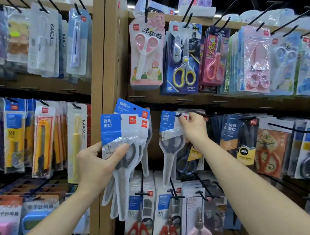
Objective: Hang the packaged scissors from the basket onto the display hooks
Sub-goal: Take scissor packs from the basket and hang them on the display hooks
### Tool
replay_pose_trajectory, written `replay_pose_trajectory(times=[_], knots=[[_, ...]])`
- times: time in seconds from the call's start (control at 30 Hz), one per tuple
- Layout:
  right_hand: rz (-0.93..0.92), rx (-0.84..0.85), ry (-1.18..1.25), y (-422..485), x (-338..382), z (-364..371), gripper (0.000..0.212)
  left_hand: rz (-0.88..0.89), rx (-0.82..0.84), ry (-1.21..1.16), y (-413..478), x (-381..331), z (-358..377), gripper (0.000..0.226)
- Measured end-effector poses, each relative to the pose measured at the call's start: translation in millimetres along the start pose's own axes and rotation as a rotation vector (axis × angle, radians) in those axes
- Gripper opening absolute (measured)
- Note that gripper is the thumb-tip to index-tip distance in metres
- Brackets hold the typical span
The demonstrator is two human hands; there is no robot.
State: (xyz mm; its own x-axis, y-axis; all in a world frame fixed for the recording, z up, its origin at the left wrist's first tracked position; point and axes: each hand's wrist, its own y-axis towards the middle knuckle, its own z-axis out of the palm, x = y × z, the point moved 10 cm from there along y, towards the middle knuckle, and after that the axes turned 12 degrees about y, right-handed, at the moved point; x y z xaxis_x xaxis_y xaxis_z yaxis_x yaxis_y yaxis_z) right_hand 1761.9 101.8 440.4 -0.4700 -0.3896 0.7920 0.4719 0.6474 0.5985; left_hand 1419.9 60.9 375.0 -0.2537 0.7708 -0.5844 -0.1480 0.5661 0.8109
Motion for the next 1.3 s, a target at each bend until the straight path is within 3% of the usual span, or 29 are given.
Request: replay_pose_trajectory(times=[0.17,0.27,0.33,0.43,0.57,0.7,0.77,0.87,0.97,1.3], knots=[[0.200,-0.109,-0.278,-12,-23,-18,0.030,-0.042,0.012,0.000,-1,2,1,0.024],[0.110,-0.115,-0.049,-43,-14,-10,0.025,-0.070,0.029,-0.014,-1,2,2,0.023],[0.165,0.102,0.328,-74,-7,25,0.019,-0.093,0.033,-0.028,-2,2,2,0.021],[0.327,0.513,0.646,-124,10,83,0.036,-0.140,0.050,-0.082,-4,3,6,0.011],[0.369,0.645,0.874,-157,24,103,0.040,-0.223,0.127,-0.201,-16,2,22,0.005],[0.359,0.560,1.019,-162,17,90,0.040,-0.306,0.211,-0.284,-28,-2,41,0.018],[0.399,0.440,1.094,-158,5,80,0.034,-0.334,0.189,-0.292,-32,-6,48,0.020],[0.380,0.188,0.984,-144,-22,48,0.028,-0.427,0.112,-0.308,-34,0,55,0.013],[0.302,0.052,0.843,-133,-42,11,0.020,-0.485,0.126,-0.322,-35,5,64,0.014],[0.403,0.041,0.598,-130,-116,4,0.013,-0.617,0.030,-0.409,-5,9,84,0.015]])
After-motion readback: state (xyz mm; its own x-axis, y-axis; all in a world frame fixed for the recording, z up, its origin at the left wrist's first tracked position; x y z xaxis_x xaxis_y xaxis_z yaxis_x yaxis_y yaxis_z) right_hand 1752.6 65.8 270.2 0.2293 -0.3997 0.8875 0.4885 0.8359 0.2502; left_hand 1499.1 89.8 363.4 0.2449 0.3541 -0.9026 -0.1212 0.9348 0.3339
